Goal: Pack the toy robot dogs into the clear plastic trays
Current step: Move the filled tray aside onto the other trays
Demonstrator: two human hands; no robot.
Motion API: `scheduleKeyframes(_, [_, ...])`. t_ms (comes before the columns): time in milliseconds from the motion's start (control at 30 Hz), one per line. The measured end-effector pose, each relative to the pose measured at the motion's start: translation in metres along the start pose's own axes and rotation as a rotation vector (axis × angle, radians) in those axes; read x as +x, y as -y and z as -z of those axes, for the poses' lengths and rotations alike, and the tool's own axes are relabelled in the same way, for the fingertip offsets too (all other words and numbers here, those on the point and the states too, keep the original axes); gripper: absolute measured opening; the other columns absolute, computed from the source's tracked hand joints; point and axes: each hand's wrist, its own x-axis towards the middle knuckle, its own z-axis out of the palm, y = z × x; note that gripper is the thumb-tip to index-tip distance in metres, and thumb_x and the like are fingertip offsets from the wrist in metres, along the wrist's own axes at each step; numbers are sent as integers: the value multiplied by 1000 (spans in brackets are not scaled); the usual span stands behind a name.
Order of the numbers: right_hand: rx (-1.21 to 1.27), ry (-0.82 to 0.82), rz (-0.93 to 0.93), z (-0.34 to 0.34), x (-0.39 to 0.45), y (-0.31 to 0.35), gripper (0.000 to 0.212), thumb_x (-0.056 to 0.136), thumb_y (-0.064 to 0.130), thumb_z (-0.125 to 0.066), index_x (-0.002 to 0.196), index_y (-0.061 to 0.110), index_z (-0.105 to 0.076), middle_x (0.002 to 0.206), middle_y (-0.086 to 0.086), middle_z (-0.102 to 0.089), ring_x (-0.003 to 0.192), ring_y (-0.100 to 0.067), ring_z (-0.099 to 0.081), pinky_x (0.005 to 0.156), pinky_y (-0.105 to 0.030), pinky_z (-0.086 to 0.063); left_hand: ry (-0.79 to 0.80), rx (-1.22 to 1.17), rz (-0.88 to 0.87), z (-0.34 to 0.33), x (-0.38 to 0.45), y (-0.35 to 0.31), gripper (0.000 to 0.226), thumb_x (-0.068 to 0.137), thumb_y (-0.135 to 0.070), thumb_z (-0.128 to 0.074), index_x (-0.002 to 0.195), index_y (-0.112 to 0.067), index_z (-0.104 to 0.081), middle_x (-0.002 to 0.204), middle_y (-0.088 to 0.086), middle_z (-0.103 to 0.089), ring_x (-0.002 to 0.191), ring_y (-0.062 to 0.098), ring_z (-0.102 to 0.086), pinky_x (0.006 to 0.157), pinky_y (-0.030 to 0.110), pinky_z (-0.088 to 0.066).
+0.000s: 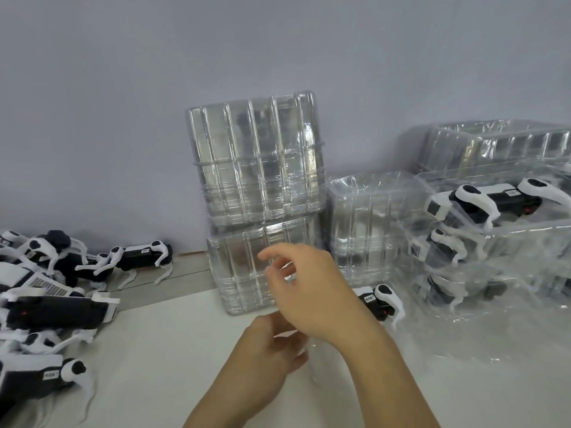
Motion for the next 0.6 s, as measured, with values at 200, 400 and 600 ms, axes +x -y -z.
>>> scheduleKeyframes(200, [15, -11, -18, 4, 0, -4, 27, 99, 26, -54, 123, 30, -66, 112, 11, -61, 103, -1, -57, 92, -21, -50, 22, -27, 2, -9, 4, 2, 22, 99, -2, -55, 102, -10, -75, 99, 8, -76, 88, 5, -69, 88, 27, -58])
scheduleKeyframes(400, [21, -33, -15, 6, 1, -9, 26, 98, 26, -55, 120, 31, -67, 109, 11, -61, 101, 0, -57, 91, -19, -48, 41, -40, -55, -23, 10, -1, 14, 86, -8, -62, 85, -17, -73, 89, 19, -69, 84, 14, -62, 85, 35, -61])
scheduleKeyframes(600, [31, -78, -32, 12, 2, -19, 24, 97, 25, -55, 116, 34, -68, 103, 16, -62, 96, 2, -59, 85, -17, -49, 40, 1, -66, -37, 25, 1, 24, 91, 4, -55, 113, -1, -63, 90, 10, -70, 78, 9, -62, 71, 26, -56])
